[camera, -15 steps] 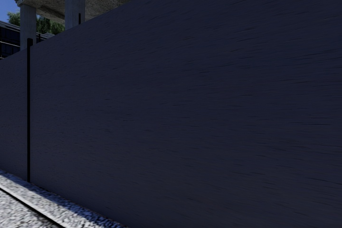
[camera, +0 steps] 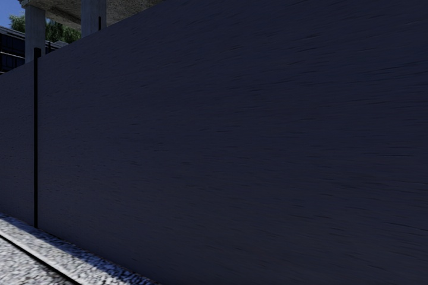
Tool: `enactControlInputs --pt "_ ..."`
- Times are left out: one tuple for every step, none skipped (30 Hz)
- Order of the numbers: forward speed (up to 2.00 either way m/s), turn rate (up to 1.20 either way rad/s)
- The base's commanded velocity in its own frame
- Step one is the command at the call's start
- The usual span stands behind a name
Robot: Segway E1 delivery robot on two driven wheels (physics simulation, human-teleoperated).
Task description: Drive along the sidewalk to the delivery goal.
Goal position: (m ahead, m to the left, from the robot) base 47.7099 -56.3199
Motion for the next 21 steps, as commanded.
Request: enactControlInputs --pt "0.00 0.00" --pt "0.00 0.00" --pt "0.00 0.00" --pt "0.00 0.00" --pt "0.00 0.00" --pt "0.00 0.00" --pt "0.00 0.00" --pt "0.00 0.00" --pt "0.00 0.00" --pt "0.00 0.00" --pt "0.00 0.00" --pt "0.00 0.00" --pt "0.00 0.00" --pt "0.00 0.00" --pt "0.00 0.00" --pt "0.00 -0.10" --pt "0.00 -0.10" --pt "0.00 -0.14" --pt "0.00 -0.15" --pt "0.00 -0.15" --pt "0.00 -0.15"
